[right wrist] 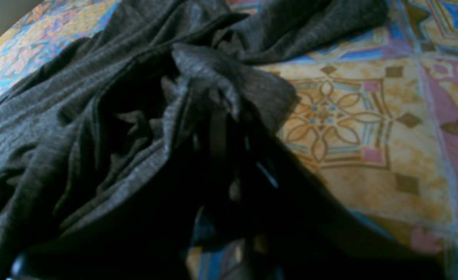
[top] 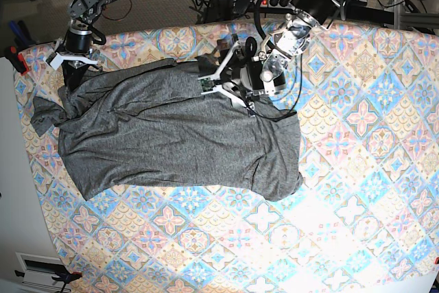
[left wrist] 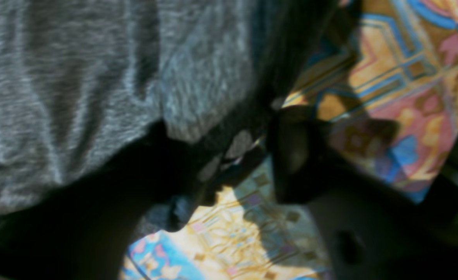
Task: Layout the t-shirt on the table in an organized manner, then fold the t-shirt properly
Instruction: 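Pull the grey shirt apart with both grippers to spread it flat, then release the shirt and move the left gripper to the shirt side, then grasp the shirt side edges with both grippers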
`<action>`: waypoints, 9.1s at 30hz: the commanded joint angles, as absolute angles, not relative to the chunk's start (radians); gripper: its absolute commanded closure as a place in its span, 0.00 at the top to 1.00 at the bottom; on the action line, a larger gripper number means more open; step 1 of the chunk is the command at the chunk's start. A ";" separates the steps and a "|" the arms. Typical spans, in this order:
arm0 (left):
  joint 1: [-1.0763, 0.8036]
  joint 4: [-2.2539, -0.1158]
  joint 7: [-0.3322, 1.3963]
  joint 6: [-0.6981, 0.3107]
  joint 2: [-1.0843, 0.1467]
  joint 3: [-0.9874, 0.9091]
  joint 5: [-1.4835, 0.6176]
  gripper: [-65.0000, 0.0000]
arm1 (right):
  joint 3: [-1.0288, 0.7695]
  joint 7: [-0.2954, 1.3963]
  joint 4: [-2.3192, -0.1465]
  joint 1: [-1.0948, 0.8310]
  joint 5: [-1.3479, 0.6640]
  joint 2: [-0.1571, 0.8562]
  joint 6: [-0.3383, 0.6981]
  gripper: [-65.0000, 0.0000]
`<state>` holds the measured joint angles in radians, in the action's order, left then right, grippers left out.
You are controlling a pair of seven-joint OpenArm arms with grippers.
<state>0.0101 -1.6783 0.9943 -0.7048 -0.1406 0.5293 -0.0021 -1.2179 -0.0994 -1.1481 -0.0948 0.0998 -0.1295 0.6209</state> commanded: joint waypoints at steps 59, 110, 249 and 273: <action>-0.226 -1.839 0.975 -0.698 -0.395 0.174 0.004 0.00 | -1.092 0.050 -1.156 -0.124 0.128 -0.056 -0.027 0.00; -0.082 -2.080 0.984 -0.698 -0.085 -0.016 0.002 0.26 | -0.774 0.058 -1.601 -0.300 0.130 -0.059 -0.027 0.41; 0.166 -1.911 1.158 -0.698 0.012 -0.285 0.120 0.26 | -0.252 -0.114 -0.397 0.552 0.205 0.389 0.248 0.41; 0.613 -0.661 0.621 -0.698 -0.044 -0.679 0.114 0.49 | -0.254 -0.113 -0.398 0.490 0.205 0.390 0.248 0.41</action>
